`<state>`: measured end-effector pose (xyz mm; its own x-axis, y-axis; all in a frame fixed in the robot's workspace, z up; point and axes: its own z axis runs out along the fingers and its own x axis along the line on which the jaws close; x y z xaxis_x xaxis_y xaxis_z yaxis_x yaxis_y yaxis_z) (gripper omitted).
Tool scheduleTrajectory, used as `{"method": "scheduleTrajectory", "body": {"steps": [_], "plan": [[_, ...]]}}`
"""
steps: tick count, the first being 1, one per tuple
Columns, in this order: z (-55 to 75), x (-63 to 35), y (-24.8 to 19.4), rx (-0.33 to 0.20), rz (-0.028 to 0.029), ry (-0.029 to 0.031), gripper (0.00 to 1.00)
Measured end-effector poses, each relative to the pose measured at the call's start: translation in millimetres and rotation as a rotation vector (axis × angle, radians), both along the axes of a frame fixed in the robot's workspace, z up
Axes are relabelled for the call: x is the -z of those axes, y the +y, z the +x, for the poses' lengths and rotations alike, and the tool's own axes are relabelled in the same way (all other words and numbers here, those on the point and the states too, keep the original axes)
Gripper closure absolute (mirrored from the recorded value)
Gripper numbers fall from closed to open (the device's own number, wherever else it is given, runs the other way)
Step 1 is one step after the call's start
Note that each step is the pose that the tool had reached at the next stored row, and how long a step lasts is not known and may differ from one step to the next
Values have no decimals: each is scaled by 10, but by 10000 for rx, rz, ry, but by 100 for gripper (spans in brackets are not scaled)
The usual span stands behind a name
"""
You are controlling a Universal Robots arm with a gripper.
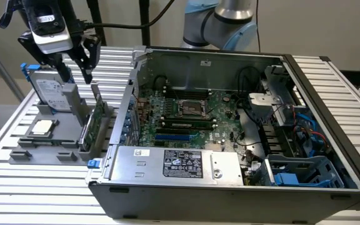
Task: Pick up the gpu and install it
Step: 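Pick up the gpu and move the gpu toward the slot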
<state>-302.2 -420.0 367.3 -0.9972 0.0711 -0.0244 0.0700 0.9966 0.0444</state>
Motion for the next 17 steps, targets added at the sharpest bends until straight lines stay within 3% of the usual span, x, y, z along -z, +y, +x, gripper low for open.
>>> {"method": "scheduleTrajectory", "body": {"steps": [5,17], "plan": [[-88,91,0,0,-1,-4,0],[-93,309,0,0,-2,-3,0]]}}
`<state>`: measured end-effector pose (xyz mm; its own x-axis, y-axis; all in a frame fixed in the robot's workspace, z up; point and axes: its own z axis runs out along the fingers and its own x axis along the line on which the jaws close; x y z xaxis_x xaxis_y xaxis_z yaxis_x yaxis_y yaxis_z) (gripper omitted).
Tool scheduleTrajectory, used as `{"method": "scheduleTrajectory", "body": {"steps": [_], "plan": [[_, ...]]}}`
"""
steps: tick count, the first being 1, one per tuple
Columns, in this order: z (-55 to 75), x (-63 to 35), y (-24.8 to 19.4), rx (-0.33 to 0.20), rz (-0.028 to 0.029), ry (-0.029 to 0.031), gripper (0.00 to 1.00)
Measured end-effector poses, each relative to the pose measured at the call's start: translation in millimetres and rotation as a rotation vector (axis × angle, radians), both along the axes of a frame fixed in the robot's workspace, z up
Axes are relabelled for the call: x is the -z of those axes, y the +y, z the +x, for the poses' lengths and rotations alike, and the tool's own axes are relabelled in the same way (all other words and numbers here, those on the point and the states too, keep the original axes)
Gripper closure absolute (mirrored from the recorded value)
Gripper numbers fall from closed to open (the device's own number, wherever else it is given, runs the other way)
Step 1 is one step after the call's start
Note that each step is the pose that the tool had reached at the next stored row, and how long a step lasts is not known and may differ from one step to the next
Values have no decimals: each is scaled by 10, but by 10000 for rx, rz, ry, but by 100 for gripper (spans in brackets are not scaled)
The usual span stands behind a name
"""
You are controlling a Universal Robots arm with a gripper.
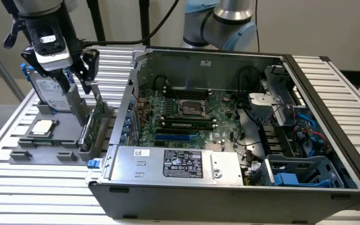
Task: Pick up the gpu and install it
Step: 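Pick up the gpu and move the gpu toward the slot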
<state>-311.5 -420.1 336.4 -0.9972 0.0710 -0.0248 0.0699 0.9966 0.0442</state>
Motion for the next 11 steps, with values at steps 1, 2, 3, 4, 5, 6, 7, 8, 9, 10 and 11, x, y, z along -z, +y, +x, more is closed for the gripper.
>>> {"method": "scheduleTrajectory", "body": {"steps": [1,2,3,4,5,6,7,8,9,10,11], "plan": [[0,18,0,0,0,0,0],[0,36,0,1,0,-1,0],[0,54,0,1,0,0,0],[0,72,0,1,0,0,0],[0,90,-1,1,-1,0,0],[0,109,-1,0,-1,0,0],[0,127,-2,0,0,0,0],[0,145,-2,1,0,-1,0],[0,163,-3,0,0,0,0],[0,182,-3,0,0,0,0],[1,199,-3,0,0,0,0]]}}
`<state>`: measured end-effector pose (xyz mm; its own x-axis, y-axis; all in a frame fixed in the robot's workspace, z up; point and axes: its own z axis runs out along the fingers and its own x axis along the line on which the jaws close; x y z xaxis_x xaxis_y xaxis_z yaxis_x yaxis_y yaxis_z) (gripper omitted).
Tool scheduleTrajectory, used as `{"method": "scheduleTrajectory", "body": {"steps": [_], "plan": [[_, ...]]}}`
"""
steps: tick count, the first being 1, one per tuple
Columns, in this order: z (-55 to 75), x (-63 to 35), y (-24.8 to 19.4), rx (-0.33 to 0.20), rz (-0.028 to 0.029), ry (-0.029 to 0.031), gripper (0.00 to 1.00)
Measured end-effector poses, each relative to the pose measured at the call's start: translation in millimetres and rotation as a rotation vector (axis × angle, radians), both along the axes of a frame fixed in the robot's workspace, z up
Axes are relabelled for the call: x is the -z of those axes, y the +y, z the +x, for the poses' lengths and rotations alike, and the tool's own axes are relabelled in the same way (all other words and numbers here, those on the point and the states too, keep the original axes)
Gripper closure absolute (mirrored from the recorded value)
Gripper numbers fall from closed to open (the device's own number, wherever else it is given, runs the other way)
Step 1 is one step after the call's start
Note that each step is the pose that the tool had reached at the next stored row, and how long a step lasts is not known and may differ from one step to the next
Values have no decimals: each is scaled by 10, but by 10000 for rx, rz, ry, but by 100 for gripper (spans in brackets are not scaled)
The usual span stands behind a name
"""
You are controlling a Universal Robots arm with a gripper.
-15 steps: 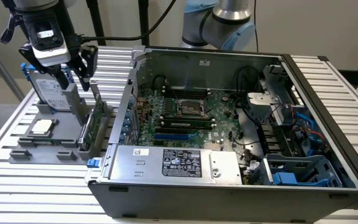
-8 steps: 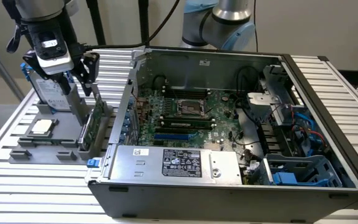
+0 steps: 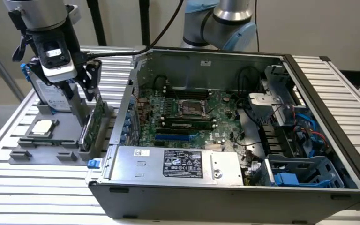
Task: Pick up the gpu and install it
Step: 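Pick up the gpu and move the gpu toward the slot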
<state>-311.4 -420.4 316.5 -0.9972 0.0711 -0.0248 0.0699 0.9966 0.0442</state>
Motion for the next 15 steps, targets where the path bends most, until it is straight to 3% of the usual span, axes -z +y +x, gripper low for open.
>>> {"method": "scheduleTrajectory", "body": {"steps": [9,15], "plan": [[19,158,-7,-3,-44,-20,0],[27,246,-14,-32,-131,-26,0]]}}
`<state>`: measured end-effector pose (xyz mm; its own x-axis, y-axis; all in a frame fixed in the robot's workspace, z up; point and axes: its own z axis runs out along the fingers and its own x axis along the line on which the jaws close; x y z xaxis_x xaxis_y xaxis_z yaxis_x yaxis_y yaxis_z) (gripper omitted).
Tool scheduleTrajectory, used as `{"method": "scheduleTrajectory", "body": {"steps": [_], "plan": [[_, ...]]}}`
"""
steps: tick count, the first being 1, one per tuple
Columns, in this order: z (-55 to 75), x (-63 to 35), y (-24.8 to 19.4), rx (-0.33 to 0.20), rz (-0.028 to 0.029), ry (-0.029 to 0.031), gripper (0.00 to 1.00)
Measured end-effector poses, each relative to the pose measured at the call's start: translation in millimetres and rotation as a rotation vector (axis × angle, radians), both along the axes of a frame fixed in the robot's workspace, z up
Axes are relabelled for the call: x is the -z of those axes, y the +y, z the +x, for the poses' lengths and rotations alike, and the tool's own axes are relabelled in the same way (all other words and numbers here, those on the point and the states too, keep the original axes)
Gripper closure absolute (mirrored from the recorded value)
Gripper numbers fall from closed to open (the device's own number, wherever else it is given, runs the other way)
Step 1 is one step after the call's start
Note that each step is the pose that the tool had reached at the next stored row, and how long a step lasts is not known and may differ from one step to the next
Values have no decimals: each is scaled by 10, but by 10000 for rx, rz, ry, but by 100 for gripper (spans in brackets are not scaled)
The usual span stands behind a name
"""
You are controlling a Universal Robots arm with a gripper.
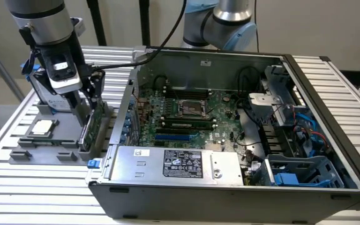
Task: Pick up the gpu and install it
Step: 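Pick up the gpu and move the gpu toward the slot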
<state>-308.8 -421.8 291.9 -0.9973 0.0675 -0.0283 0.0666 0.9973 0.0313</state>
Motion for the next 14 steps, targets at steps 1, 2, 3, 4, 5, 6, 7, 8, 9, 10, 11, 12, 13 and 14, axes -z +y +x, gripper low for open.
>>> {"method": "scheduleTrajectory", "body": {"steps": [1,2,3,4,5,6,7,8,9,10,11,12,13,14], "plan": [[0,15,0,-18,-17,0,0],[0,30,0,-39,-33,0,0],[0,45,0,-62,-48,1,0],[0,60,0,-86,-62,-1,0],[0,77,0,-110,-78,0,0],[0,94,0,-125,-84,-2,0],[0,112,0,-132,-88,-4,0],[0,130,0,-133,-88,-8,0],[0,149,0,-135,-88,-12,0],[0,166,0,-134,-89,-13,0],[0,185,0,-134,-89,-15,0],[0,203,0,-134,-88,-18,0],[0,222,0,-134,-89,-20,0],[-1,239,0,-134,-88,-23,0]]}}
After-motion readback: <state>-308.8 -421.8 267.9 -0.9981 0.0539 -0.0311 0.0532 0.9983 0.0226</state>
